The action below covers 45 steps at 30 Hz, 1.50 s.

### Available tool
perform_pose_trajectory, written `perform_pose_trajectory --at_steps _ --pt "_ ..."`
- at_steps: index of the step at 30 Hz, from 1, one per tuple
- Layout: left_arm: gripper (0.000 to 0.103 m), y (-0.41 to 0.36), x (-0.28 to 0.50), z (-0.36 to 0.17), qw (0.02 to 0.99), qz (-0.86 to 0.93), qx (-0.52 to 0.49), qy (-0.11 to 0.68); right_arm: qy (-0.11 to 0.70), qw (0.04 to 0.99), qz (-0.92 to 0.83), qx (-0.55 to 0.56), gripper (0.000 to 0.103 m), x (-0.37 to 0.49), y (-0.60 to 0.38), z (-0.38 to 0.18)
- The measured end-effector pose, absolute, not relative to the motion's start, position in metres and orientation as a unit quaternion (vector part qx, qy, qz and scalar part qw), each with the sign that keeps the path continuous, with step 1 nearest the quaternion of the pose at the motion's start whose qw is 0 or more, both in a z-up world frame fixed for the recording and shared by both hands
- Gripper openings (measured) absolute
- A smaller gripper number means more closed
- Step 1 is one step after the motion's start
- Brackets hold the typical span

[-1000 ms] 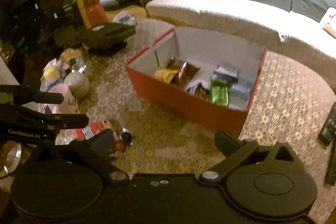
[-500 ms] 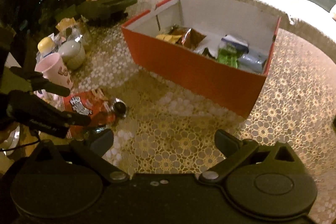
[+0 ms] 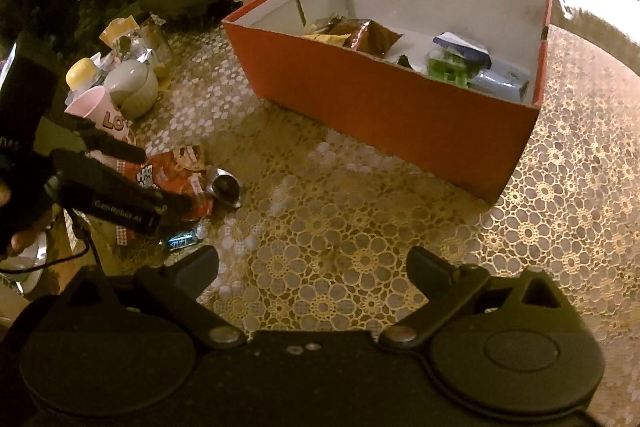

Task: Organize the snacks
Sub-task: 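Grasp the red Korean-lettered snack bag with the left tool, then lift the red snack bag with the left tool toward the box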

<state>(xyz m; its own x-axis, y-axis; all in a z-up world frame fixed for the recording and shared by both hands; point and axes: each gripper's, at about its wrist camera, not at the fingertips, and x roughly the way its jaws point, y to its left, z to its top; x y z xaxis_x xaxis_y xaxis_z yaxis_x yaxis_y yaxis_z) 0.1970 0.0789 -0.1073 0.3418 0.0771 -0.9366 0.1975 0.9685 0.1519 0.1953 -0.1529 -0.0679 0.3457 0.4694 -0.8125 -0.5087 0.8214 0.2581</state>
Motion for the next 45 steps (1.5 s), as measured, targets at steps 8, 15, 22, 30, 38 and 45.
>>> perform_pose_trajectory --at_steps 8,15,22,30,38,45 --pt "0.086 0.075 0.207 -0.125 0.773 -0.074 0.186 0.602 0.497 0.813 0.303 -0.011 0.101 0.196 -0.152 -0.073" --pt "0.086 0.087 0.213 -0.132 0.777 -0.075 0.134 0.610 0.503 0.804 0.316 -0.026 0.099 0.193 -0.142 -0.079" --pt "0.075 0.091 0.204 -0.129 0.795 -0.065 0.090 0.597 0.503 0.801 0.323 -0.044 0.094 0.196 -0.128 -0.084" --pt "0.074 0.105 0.195 -0.112 0.820 -0.050 0.014 0.571 0.495 0.799 0.335 -0.061 0.087 0.207 -0.113 -0.087" --pt "0.074 0.130 0.182 -0.079 0.847 -0.036 -0.073 0.526 0.488 0.794 0.350 -0.090 0.077 0.220 -0.088 -0.094" --pt "0.074 0.144 0.177 -0.065 0.860 -0.031 -0.100 0.499 0.482 0.785 0.373 -0.114 0.068 0.222 -0.057 -0.101"
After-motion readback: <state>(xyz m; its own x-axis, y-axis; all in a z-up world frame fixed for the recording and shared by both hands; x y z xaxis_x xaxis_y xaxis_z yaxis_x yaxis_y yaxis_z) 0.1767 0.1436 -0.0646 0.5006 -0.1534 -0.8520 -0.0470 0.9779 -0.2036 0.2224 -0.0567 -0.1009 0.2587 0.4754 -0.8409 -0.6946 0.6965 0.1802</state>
